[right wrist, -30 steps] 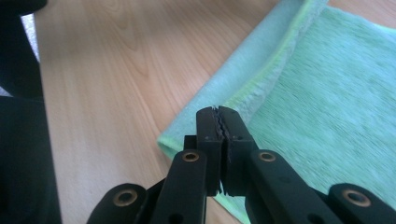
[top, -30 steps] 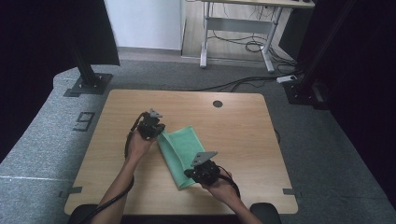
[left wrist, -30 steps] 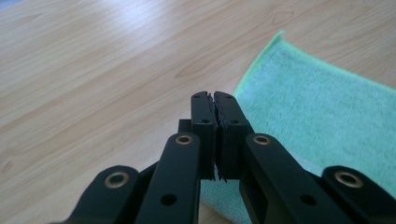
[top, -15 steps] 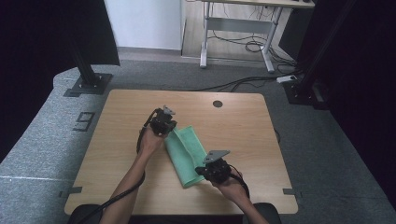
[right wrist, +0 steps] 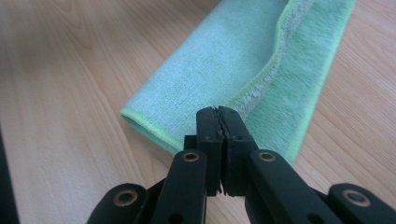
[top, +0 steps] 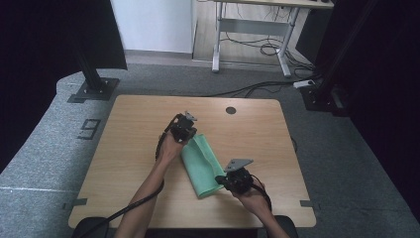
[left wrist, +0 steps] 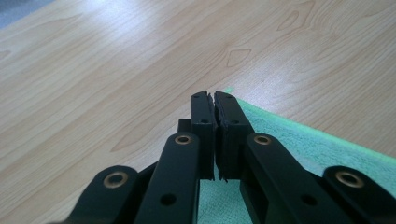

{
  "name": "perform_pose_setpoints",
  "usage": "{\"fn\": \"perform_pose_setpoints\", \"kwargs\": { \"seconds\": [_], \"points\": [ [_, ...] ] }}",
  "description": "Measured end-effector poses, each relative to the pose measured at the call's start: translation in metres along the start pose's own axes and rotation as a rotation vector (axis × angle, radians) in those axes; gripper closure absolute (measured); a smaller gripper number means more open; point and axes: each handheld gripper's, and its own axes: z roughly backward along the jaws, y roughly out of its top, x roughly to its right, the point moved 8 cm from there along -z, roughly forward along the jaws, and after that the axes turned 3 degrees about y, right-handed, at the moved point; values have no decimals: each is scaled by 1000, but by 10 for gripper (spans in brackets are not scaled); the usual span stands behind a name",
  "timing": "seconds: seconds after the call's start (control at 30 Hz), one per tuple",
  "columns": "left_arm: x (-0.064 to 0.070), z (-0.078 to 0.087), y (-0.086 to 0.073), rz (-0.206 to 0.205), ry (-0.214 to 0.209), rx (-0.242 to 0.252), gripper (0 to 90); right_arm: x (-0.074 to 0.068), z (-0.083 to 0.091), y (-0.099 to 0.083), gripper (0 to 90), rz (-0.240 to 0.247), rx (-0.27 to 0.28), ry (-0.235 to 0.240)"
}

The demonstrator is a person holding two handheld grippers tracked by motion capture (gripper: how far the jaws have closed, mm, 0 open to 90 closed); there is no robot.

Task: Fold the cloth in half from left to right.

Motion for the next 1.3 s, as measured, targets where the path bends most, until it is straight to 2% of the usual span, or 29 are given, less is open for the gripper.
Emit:
{"fn": "perform_pose_setpoints", "kwargs": {
  "seconds": [0.5,0.6,0.67,0.8,0.83,0.9,1.0,1.1,1.3],
  "points": [
    [8,-27,1,0,6,-17,833,18,-5,-18,871,-36,-45,-29],
    [7,-28,2,-6,23,-4,741,21,-5,-20,870,-42,-49,-33],
    [4,-27,3,-7,64,5,611,23,-5,-21,860,-50,-49,-34],
    [-2,-21,6,-13,101,21,404,28,0,-21,776,-62,-35,-53],
    [-3,-19,7,-9,101,26,376,29,1,-20,745,-66,-28,-60],
    [-5,-13,10,4,108,48,328,33,5,-19,698,-71,-10,-75],
    [-5,-5,12,14,85,67,268,39,10,-16,630,-81,12,-97],
    [-8,0,10,0,109,63,222,45,12,-14,580,-91,27,-110],
    [-5,7,-2,19,68,55,187,47,6,-14,495,-73,10,-115]
  ]
}}
